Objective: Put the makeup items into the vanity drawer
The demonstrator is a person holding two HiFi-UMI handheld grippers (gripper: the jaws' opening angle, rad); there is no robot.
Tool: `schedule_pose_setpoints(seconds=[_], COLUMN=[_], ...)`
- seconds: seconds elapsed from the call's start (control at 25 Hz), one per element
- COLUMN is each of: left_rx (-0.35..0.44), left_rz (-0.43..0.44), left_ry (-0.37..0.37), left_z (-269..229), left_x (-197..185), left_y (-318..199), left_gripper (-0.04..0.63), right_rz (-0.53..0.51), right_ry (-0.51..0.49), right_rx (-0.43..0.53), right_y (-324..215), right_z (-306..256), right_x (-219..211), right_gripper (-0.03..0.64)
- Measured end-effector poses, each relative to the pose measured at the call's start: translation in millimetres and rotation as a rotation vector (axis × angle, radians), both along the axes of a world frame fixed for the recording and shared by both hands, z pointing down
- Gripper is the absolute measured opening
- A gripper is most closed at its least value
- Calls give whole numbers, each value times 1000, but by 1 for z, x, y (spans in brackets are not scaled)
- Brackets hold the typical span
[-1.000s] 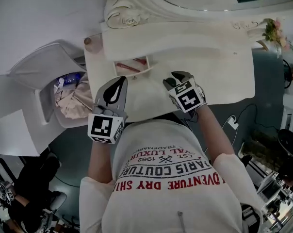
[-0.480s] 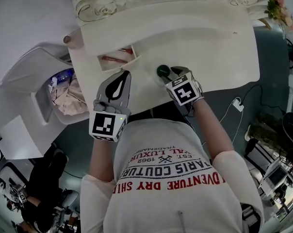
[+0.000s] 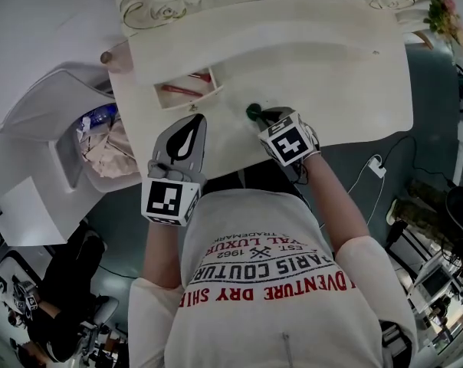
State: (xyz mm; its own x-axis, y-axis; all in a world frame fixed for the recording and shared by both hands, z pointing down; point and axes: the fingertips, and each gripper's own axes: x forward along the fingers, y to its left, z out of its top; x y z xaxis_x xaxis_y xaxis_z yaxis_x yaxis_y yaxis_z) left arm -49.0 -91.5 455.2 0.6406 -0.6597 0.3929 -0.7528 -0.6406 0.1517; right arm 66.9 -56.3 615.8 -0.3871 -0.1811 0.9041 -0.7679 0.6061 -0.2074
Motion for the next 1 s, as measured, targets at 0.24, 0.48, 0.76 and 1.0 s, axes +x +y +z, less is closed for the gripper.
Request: schedule_pose_setpoints(seconds=[0.24, 0.48, 0.76, 1.0], left_rx=[26, 69, 119, 131], left_rz=[-16, -44, -125, -214], left_ry=[7, 23, 22, 7], left_z=[-9, -27, -45, -49], left_x=[-6, -18, -53, -94], left_y=[-4, -10, -13, -8], left_gripper=[9, 9, 9, 9], right_rz=[-66, -96, -136, -259], right_ry=[39, 41, 21, 20], right_rx=[45, 153, 255, 298], right_y=[-7, -37, -66, -82], right_z=[-13, -59, -96, -103], right_x=[-3, -15, -53, -101], right_gripper=[40, 38, 38, 38])
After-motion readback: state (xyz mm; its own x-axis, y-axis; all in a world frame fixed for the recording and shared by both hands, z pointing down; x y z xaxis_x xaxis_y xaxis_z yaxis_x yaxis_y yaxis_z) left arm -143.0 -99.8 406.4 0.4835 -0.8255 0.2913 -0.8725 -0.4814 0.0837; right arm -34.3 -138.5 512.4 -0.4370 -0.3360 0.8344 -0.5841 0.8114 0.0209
